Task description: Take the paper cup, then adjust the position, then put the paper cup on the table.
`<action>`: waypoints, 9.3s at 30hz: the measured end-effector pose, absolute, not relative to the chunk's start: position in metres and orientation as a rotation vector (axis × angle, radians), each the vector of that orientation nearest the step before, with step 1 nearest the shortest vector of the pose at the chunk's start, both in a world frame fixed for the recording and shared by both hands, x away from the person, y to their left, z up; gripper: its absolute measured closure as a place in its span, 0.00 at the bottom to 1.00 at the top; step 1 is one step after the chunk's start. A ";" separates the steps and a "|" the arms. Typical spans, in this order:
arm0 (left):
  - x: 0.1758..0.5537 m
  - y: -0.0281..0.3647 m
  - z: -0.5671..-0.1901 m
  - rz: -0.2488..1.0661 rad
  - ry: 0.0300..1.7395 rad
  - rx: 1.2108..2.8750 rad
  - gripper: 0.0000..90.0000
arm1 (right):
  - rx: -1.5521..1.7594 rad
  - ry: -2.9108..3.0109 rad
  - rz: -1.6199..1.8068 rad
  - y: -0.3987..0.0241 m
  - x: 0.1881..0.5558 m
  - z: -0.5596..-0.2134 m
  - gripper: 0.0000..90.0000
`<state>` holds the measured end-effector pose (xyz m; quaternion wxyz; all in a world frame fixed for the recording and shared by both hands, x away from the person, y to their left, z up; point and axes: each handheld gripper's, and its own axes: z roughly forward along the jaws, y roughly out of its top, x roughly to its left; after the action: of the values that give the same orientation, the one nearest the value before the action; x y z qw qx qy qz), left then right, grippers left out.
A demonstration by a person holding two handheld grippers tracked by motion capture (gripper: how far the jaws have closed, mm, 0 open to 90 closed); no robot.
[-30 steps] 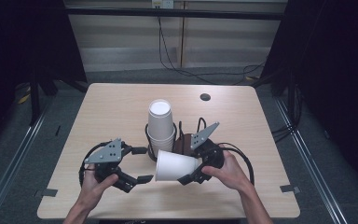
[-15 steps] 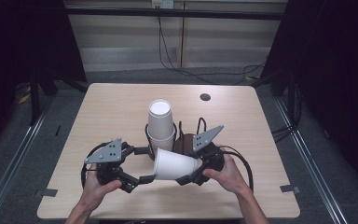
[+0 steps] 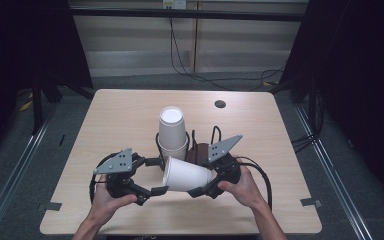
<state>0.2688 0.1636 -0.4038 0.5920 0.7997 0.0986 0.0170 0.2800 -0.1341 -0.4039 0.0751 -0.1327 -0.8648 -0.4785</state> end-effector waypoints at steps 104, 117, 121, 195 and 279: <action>0.278 0.185 -0.396 0.059 0.355 1.863 0.14 | -0.526 -2.623 -1.626 -0.142 0.278 -0.407 0.15; 0.277 0.208 -0.400 0.121 0.449 1.933 0.14 | -0.550 -2.620 -1.607 -0.142 0.281 -0.410 0.15; 0.279 0.215 -0.398 0.132 0.479 1.935 0.13 | -0.520 -2.622 -1.606 -0.141 0.279 -0.410 0.15; 0.378 0.233 -0.367 0.309 0.914 2.469 0.10 | -0.546 -2.632 -1.704 -0.158 0.275 -0.405 0.15; 0.378 0.239 -0.436 0.209 0.813 2.575 0.17 | -0.598 -2.644 -1.645 -0.163 0.277 -0.413 0.15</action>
<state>0.3778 0.2388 -0.4360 0.2152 0.9285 0.2931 0.0754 0.2766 -0.1633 -0.4130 -0.0147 -0.1886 -0.8337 -0.5189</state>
